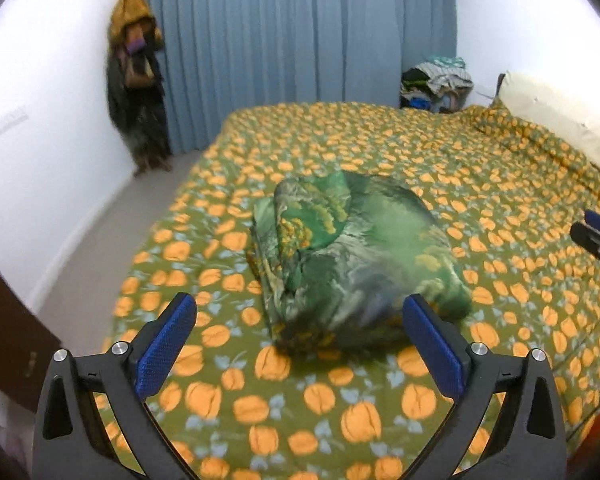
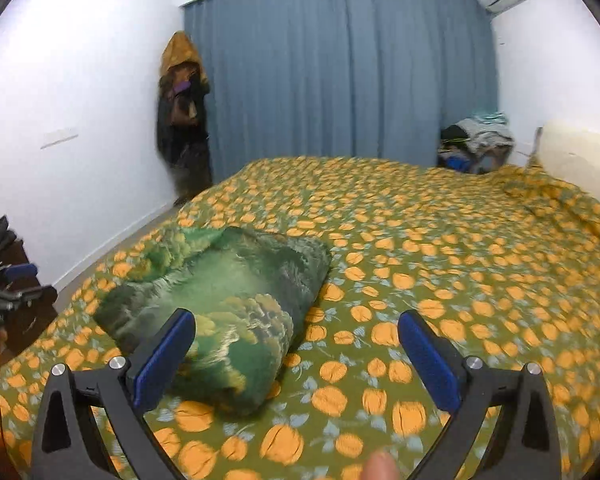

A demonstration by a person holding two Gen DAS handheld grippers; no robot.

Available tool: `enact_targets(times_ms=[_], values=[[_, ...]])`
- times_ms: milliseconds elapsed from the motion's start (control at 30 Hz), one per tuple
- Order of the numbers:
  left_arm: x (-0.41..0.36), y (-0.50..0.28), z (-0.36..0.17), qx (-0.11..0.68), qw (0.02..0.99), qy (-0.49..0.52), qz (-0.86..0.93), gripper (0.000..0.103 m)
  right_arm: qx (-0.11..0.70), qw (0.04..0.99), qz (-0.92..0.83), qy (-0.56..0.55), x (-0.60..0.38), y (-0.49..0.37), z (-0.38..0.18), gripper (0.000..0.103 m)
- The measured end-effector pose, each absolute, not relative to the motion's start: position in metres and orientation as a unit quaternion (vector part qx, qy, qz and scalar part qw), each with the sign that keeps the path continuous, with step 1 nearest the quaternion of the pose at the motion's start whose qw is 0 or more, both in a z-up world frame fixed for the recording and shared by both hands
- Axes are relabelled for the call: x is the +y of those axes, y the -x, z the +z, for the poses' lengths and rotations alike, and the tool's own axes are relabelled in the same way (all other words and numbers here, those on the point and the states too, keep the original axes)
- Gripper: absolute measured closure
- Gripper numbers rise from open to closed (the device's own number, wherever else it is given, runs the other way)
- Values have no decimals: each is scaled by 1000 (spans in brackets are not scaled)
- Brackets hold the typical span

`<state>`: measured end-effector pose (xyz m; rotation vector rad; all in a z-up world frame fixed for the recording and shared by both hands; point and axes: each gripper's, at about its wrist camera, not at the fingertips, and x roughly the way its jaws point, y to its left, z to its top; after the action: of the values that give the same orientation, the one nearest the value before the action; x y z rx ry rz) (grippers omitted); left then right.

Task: Fold large clothes

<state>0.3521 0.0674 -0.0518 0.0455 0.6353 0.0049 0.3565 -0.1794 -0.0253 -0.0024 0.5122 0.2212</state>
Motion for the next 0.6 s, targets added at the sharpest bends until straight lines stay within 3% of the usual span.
enact_targets(times_ms=[600], values=[[13,-256,-26,270,961,-33,58,0,245,966,61,53,-160,-237,3,0]])
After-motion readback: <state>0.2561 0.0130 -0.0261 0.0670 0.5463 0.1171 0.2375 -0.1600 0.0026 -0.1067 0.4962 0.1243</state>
